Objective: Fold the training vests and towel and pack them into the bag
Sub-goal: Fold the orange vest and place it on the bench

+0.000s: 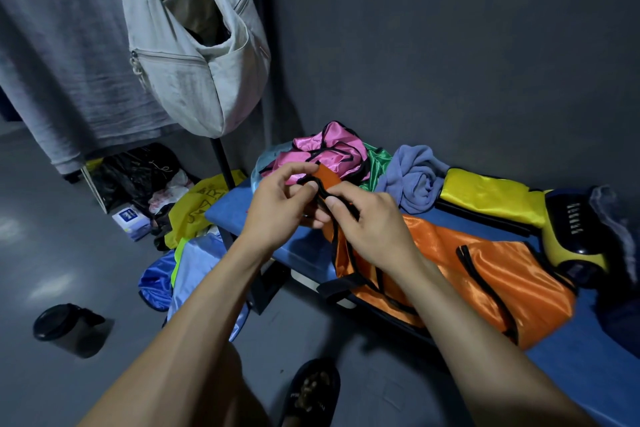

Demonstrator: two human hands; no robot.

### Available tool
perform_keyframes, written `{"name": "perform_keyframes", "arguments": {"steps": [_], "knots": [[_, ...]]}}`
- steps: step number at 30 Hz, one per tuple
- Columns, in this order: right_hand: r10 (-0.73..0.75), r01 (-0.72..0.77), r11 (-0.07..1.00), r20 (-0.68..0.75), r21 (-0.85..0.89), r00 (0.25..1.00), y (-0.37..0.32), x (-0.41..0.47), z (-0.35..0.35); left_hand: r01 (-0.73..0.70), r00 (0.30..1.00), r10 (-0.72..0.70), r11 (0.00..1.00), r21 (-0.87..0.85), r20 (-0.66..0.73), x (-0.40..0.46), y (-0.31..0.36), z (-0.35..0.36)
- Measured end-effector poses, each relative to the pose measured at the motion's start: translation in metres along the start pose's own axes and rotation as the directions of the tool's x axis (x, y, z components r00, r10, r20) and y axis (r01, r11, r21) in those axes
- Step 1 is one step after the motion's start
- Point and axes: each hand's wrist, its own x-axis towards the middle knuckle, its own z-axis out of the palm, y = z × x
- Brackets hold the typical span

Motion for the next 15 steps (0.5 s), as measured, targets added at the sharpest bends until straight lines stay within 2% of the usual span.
{"name": "perform_keyframes", "arguments": {"steps": [4,9,15], "knots": [[-0.055,0.056,0.998,0.031,-0.034,0.998,-0.0029,-0.0020,0.0007,0.017,0.999,-0.018,1.000,-0.010,-0.027,0.0005,0.0009,-0.0002],[-0.131,0.143,0.969,0.072,-0.202,0.989,-0.0066,-0.0047,0.0047,0.034,0.997,-0.037,0.999,-0.040,-0.071,-0.0004,0.0031,-0.0003],[-0.100,0.124,0.977,0.141,-0.171,0.985,-0.0005,-0.0037,0.0094,-0.019,0.995,0.015,0.999,-0.046,-0.096,-0.0022,0.0059,-0.0011]]}}
